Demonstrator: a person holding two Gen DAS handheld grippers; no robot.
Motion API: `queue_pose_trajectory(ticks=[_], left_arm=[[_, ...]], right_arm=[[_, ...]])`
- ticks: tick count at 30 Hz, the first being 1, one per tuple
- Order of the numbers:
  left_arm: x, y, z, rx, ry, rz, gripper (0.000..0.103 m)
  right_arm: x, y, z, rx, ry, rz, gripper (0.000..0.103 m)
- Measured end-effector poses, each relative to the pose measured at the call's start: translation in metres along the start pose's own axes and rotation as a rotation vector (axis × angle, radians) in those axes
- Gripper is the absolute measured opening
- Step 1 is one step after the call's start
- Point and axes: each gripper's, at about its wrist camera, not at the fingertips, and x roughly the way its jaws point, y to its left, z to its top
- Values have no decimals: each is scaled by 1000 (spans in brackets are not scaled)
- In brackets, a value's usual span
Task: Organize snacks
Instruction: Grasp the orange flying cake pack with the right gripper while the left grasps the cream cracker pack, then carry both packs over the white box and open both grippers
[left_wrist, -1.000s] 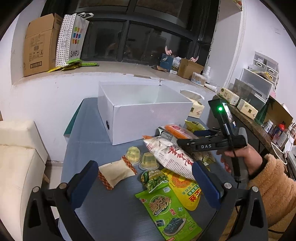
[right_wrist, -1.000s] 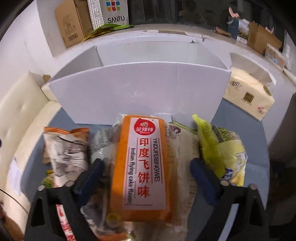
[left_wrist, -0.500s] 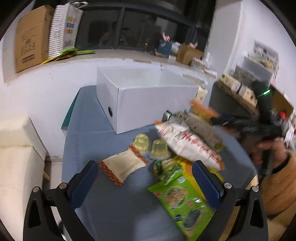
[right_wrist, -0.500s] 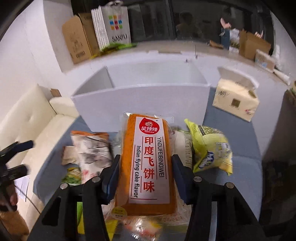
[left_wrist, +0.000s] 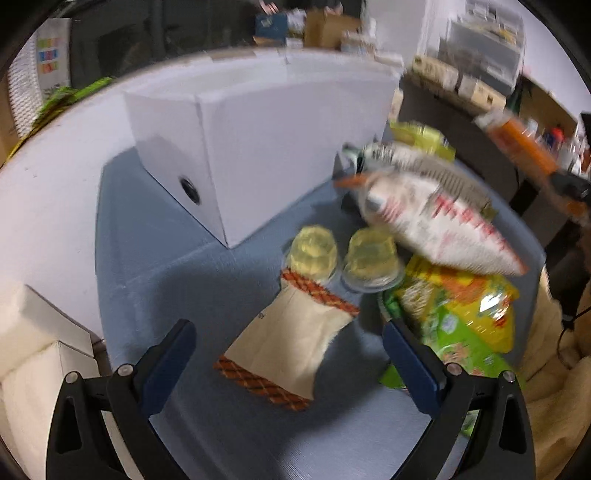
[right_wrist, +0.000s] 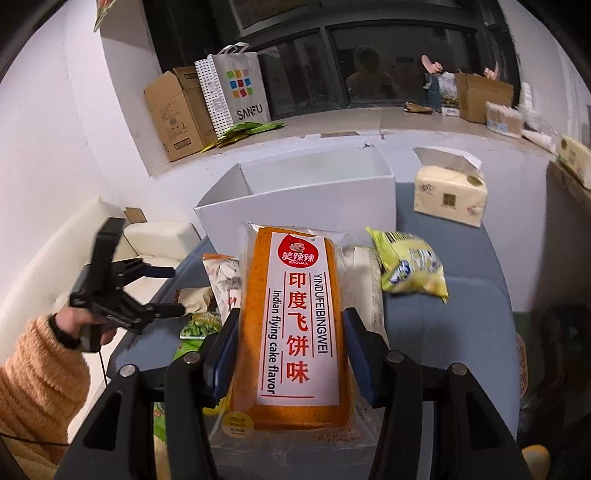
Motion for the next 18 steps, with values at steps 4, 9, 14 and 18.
queue_pose_trajectory(ticks=[4,9,14,18], left_arm=[[22,2,-1,27,62,16,88],[16,9,0,-7,36,44,49],[6,2,-9,-18,1,63,48],[-17,-7,-14,-52,-82,55,47]], right_arm=[[-6,-7,-5,25,-5,-11,58],[-8,-12,-7,46,-10,-15,58],[-9,-12,-8,48,-16,-7,58],[-7,-12,-8,59,-18,-3,58]])
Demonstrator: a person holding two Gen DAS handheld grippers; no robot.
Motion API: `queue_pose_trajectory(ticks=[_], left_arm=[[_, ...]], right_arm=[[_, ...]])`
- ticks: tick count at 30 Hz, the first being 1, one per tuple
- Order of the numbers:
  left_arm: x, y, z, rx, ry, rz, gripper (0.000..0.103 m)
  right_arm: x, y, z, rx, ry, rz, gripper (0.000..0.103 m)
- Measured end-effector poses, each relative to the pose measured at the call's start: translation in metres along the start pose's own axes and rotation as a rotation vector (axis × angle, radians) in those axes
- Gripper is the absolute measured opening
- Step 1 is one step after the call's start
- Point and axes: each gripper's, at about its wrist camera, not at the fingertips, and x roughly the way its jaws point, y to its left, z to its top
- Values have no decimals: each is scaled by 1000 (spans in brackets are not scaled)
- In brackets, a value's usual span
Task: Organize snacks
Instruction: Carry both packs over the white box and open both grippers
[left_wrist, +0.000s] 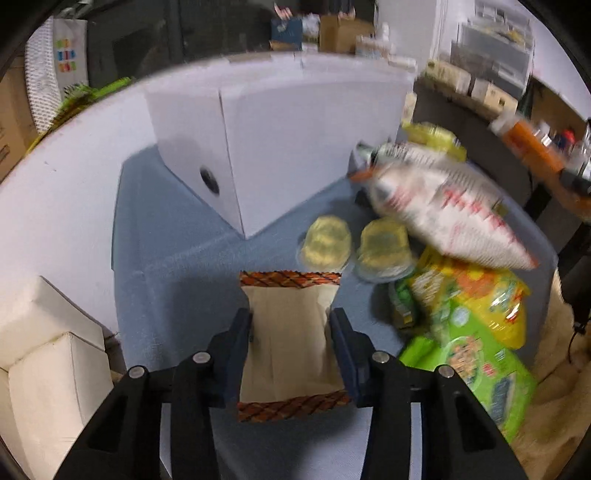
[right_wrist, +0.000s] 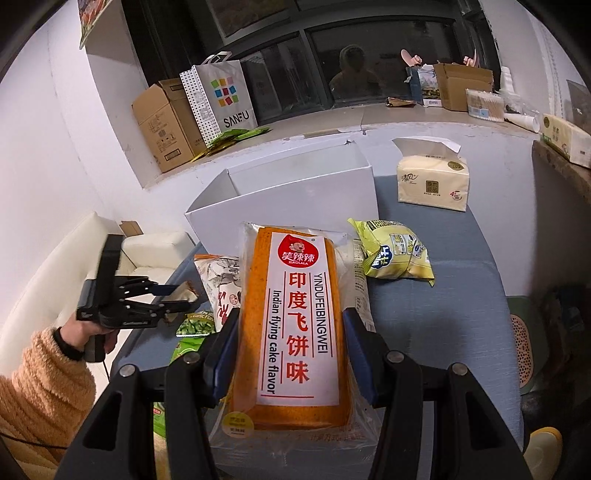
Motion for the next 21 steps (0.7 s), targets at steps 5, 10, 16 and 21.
queue_pose_trajectory(ticks=[5,10,16,21], left_arm=[[-39,-8,14,-65,-155,-27,47],[-89,-14,48,-134,-334,-55,47],[-106,-13,107,-189,-436,-71,47],[-98,-4,156,-237,-456,-84,47]], right_arm=[[1,-2,5,24,-19,9,58],[2,-3,22,33,-48,10,58],[11,-6,72,30,-96,15,58],[32,-6,127,24,-120,12,58]])
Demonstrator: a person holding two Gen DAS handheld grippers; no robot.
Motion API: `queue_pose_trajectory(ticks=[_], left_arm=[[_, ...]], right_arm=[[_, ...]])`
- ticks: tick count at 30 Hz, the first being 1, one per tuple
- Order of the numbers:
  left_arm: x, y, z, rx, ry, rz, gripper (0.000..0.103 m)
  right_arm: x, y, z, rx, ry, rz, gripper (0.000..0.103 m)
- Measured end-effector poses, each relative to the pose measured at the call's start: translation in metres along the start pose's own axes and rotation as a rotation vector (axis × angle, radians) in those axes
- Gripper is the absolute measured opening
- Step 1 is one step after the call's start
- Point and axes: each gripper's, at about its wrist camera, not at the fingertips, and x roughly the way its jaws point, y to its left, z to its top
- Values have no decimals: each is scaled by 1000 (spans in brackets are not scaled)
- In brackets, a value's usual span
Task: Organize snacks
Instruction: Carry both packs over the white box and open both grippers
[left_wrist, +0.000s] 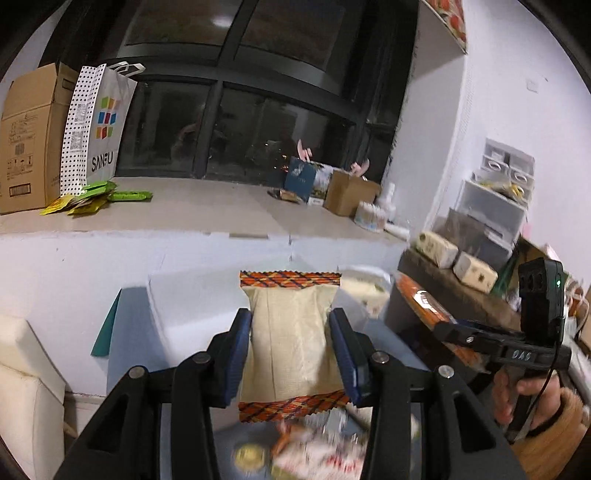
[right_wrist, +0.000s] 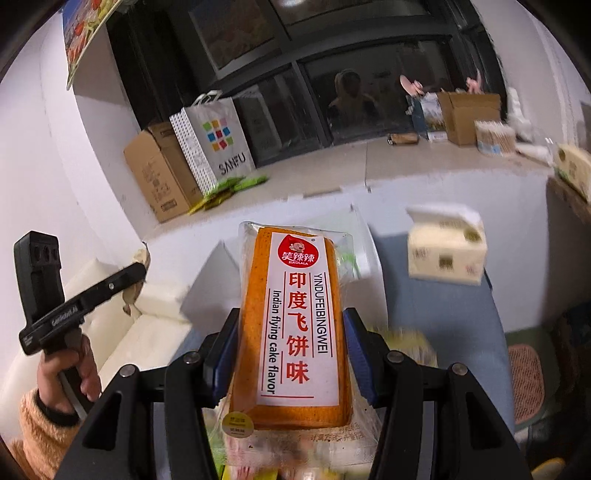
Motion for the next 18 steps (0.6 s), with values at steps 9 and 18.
queue_pose_trajectory(ticks=[9,18], left_arm=[[70,11,38,-24,88,40,47],[124,33,33,-51,191,95,47]], right_arm=[[78,-5,66,-23,63,-33,58],[128,-11,84,-29,134,-45,58]])
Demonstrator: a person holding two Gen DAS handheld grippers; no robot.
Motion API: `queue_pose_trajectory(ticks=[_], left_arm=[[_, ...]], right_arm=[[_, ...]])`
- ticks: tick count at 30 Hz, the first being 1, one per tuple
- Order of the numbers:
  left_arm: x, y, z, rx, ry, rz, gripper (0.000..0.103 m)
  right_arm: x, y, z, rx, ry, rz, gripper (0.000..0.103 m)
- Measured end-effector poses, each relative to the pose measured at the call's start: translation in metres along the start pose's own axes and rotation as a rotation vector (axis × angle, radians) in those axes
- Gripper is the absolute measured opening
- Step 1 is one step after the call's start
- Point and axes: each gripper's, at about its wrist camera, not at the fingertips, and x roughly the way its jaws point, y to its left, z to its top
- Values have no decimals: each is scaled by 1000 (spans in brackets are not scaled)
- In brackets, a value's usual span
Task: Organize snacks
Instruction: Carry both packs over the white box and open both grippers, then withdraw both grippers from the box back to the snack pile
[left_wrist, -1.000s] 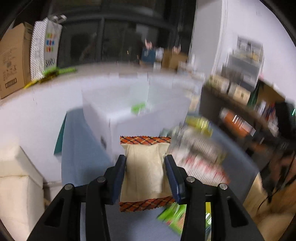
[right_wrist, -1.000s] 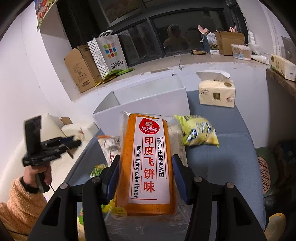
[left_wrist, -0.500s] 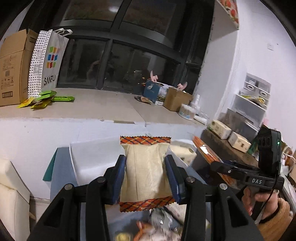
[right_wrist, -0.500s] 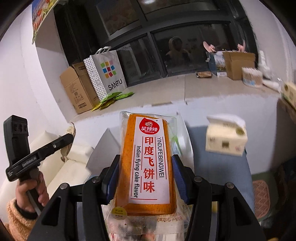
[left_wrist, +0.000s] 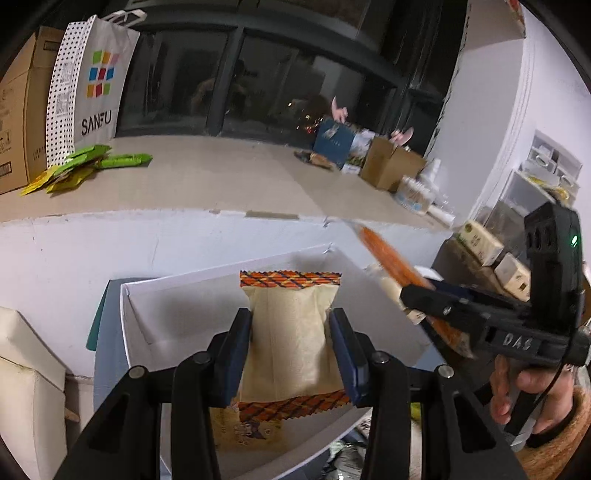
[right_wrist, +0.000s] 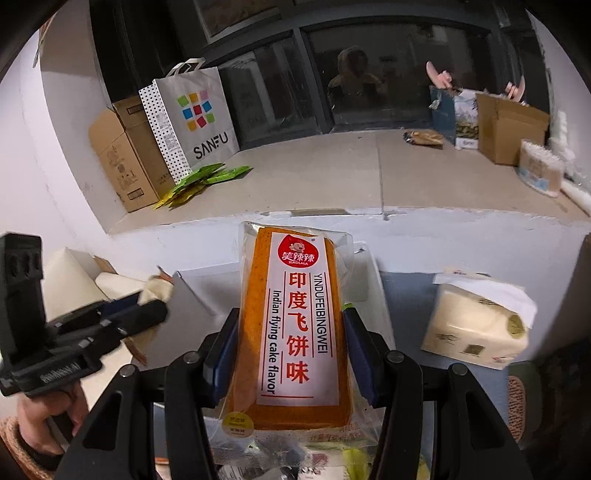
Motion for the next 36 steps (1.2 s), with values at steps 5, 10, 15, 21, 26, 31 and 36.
queue_pose_trajectory(ticks=[5,10,15,21,26,31,36], left_arm=[[12,9,-4,-21,44,49,87],[13,14,-11,-19,59,72,103],[6,20,-15,-40,55,70,103],[-16,22,-25,-26,31,69,103],[-51,8,-50,24,21,44,103],[-92,-10,-89,48,-2,-14,103],[-127,-22,-131,18,-12,-51,103]], right_arm=[[15,-5,4,15,14,12,62],[19,-13,5,57,-22,-12,103],[17,-17,6,98,-16,32,103],[-5,-7,-5,71,-46,34,103],[-45,8,-32,20,-83,65,103],[-88,23,-74,-43,-91,78,103],[-118,29,-124,-83,-73,37,103]])
